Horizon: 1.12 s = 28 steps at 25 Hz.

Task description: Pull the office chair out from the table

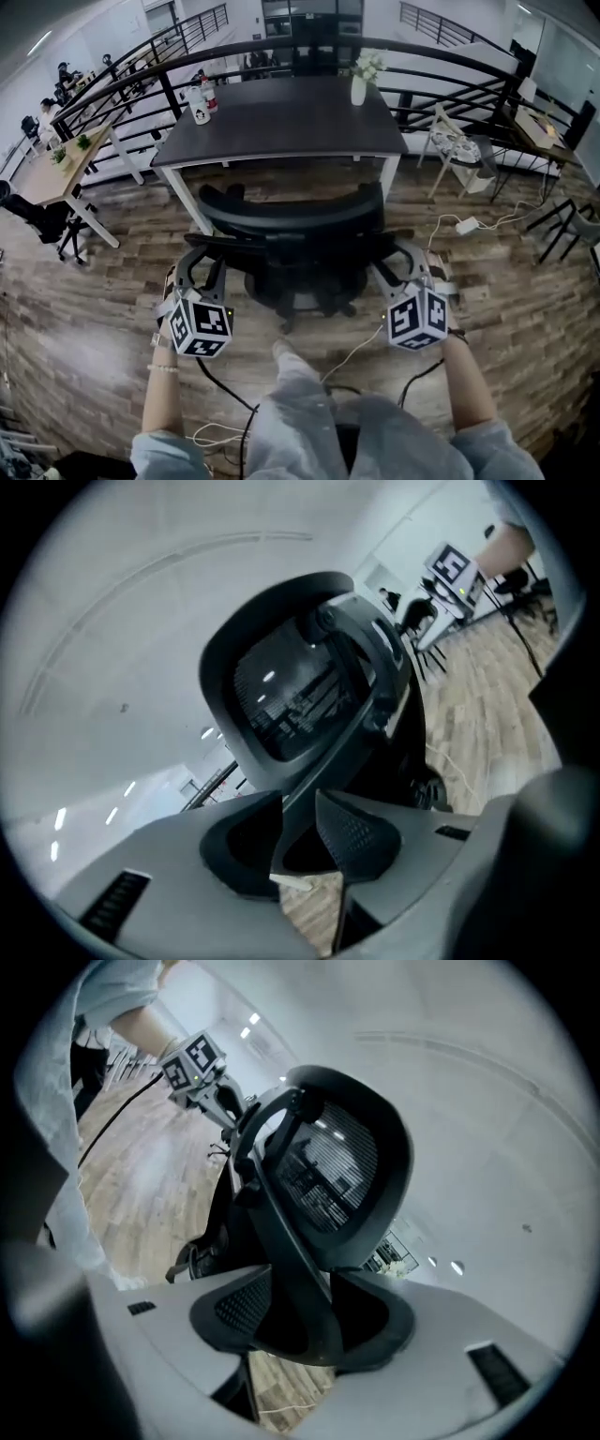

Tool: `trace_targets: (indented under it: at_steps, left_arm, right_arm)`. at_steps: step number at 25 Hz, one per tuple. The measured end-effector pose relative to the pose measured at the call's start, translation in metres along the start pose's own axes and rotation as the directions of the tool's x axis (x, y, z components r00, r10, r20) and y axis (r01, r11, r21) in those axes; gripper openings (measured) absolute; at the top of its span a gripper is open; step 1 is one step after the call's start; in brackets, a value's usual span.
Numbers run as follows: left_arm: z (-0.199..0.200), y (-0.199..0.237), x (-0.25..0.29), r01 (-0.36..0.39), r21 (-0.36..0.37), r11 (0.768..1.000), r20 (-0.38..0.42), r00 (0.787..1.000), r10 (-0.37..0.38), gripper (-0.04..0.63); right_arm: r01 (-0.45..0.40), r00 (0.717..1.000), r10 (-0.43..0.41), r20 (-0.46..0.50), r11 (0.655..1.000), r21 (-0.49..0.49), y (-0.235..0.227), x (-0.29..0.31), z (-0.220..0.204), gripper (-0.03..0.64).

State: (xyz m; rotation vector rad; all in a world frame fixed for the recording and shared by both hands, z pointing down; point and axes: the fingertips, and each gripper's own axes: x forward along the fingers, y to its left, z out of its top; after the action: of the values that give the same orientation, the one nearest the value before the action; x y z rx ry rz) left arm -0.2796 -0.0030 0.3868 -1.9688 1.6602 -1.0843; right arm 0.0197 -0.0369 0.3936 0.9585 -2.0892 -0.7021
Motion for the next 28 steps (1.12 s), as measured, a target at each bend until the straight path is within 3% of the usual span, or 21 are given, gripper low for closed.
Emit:
trace_targets:
  at_steps: [6, 13, 22, 28]
  left_arm:
    - [0.043, -0.011, -0.027, -0.007, -0.214, 0.977, 0.067, 0.998, 0.022, 0.025]
    - [0.076, -0.033, -0.054, 0.008, -0.310, 0.951, 0.116, 0.993, 0.030, 0.012]
    - [0.090, -0.055, -0.070, 0.055, -0.400, 0.915, 0.127, 0.992, -0.005, 0.012]
    - [0.095, -0.065, -0.072, 0.091, -0.459, 0.884, 0.119, 0.992, -0.040, 0.012]
  right_arm:
    - [-0.023, 0.995, -0.002, 0.099, 0.970, 0.243, 0.010, -0.026, 0.019, 0.143]
    - [-0.047, 0.983, -0.036, 0.181, 0.898, 0.437, 0.019, -0.053, 0.041, 0.028]
    - [-0.081, 0.980, -0.033, 0.197, 0.837, 0.541, 0.033, -0.059, 0.044, 0.005]
    - [-0.099, 0.979, -0.020, 0.201, 0.820, 0.564, 0.036, -0.060, 0.042, 0.003]
